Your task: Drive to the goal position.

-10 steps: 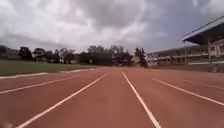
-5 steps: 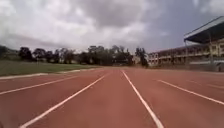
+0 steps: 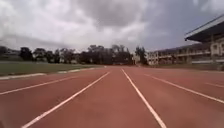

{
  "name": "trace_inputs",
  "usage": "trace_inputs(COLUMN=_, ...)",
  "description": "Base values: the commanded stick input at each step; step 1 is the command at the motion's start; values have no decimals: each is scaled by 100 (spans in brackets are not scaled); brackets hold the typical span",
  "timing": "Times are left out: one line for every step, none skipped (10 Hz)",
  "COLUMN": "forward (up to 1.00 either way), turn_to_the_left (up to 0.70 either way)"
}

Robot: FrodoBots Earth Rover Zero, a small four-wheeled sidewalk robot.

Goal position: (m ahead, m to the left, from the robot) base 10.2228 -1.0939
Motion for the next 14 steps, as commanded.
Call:
trace_inputs(forward=60, turn_to_the_left=0)
trace_inputs(forward=60, turn_to_the_left=0)
trace_inputs(forward=60, turn_to_the_left=0)
trace_inputs(forward=60, turn_to_the_left=0)
trace_inputs(forward=60, turn_to_the_left=0)
trace_inputs(forward=60, turn_to_the_left=0)
trace_inputs(forward=60, turn_to_the_left=0)
trace_inputs(forward=60, turn_to_the_left=0)
trace_inputs(forward=60, turn_to_the_left=0)
trace_inputs(forward=60, turn_to_the_left=0)
trace_inputs(forward=60, turn_to_the_left=0)
trace_inputs(forward=60, turn_to_the_left=0)
trace_inputs(forward=60, turn_to_the_left=0)
trace_inputs(forward=60, turn_to_the_left=0)
